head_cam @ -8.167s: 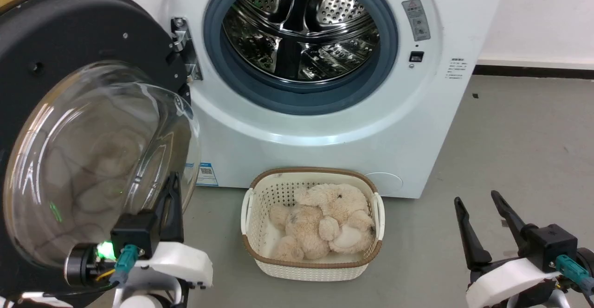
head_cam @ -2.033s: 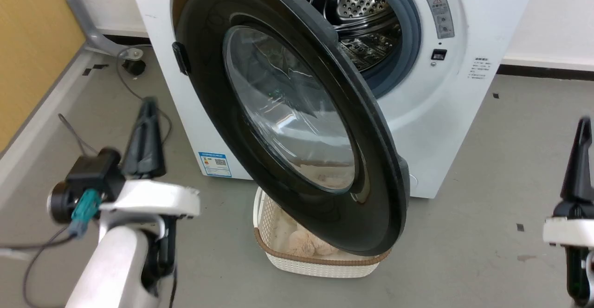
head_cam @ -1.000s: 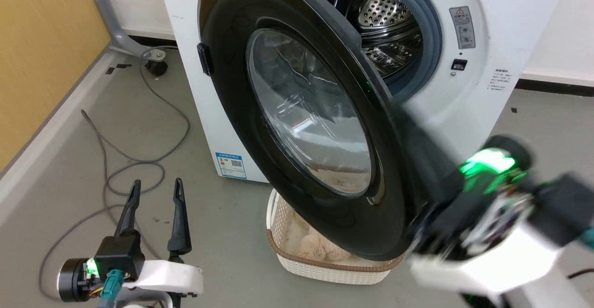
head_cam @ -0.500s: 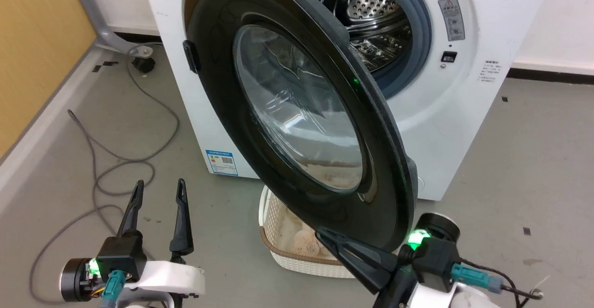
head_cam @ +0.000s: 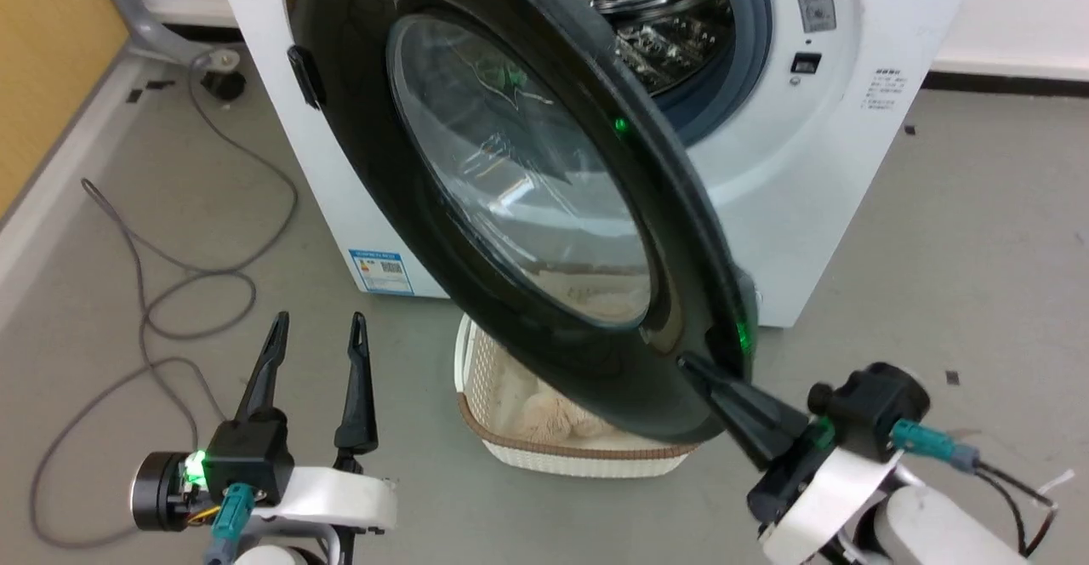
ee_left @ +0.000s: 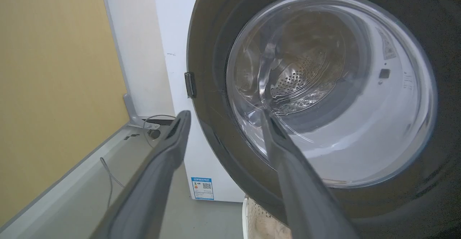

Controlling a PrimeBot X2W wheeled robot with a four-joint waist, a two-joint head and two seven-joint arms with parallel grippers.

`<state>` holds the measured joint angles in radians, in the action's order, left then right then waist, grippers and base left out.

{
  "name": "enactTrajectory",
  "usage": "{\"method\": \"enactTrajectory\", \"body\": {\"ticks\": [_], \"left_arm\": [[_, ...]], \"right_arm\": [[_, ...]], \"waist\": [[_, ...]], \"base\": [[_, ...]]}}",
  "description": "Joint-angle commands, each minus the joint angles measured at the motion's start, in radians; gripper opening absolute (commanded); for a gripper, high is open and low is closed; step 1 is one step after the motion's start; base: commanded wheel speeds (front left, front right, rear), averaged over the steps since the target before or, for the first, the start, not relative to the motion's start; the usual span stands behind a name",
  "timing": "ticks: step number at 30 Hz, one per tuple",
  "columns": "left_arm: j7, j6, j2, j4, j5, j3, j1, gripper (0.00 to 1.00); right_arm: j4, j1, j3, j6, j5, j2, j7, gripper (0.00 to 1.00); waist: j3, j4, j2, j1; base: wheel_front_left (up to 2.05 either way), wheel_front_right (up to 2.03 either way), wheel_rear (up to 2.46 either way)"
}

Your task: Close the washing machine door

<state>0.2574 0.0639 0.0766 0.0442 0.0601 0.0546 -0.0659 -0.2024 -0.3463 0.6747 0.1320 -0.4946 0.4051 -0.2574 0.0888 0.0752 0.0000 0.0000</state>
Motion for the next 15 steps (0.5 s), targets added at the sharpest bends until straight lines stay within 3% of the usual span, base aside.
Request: {"method": "enactTrajectory", "body": {"ticks": [1,15], "left_arm": [[0.004,-0.006,-0.003,-0.004,-0.008,0.002,-0.019,1.00],[0.004,-0.007,-0.020,-0.016,-0.009,0.032,-0.115,1.00]], "right_arm": [[-0.007,-0.001,-0.022,-0.001,-0.002,-0.007,-0.004,0.00],[-0.175,-0.158,-0.293,-0.001,0.048,-0.022,-0.004,0.00]], "waist": [[0.015,-0.003,0.0000,0.0000],[0.142,0.021,0.0000,0.0000]], "base": [[0.00,0.00,0.00],[0.00,0.00,0.00]]}}
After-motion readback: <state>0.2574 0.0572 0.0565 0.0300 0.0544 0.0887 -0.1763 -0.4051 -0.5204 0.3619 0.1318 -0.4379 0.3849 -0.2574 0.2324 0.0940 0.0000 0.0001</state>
